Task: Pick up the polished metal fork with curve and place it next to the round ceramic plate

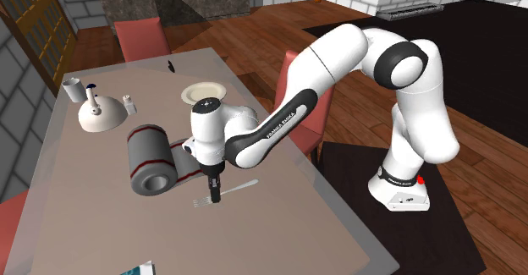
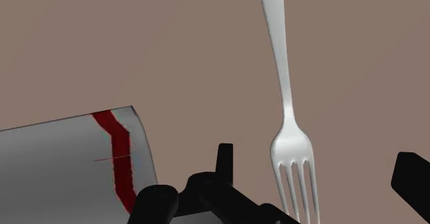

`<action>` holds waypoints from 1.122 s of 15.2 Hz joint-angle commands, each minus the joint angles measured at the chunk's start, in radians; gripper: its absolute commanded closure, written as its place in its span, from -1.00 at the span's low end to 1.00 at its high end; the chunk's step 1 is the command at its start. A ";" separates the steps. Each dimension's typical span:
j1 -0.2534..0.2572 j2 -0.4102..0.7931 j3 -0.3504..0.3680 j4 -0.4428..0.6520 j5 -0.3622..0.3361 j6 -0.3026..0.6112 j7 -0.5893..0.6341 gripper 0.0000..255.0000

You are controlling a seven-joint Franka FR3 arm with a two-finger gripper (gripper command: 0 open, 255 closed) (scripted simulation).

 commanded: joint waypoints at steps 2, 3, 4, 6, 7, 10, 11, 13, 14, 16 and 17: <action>0.005 0.037 -0.003 0.015 -0.008 0.022 0.001 -1.00; 0.006 0.046 -0.004 0.014 -0.009 0.032 0.002 -1.00; 0.006 0.055 -0.004 0.014 -0.011 0.041 0.003 -1.00; 0.008 0.073 -0.006 0.014 -0.014 0.059 0.005 -1.00; 0.009 0.079 -0.007 0.014 -0.014 0.065 0.005 -1.00; 0.009 0.079 -0.007 0.014 -0.014 0.064 0.005 -1.00; 0.009 0.079 -0.007 0.014 -0.014 0.064 0.005 -1.00; 0.009 0.079 -0.007 0.014 -0.014 0.064 0.005 -1.00; 0.009 0.079 -0.007 0.014 -0.014 0.064 0.005 -1.00; 0.009 0.079 -0.007 0.014 -0.014 0.064 0.005 1.00; 0.009 0.079 -0.007 0.015 -0.015 0.064 0.005 1.00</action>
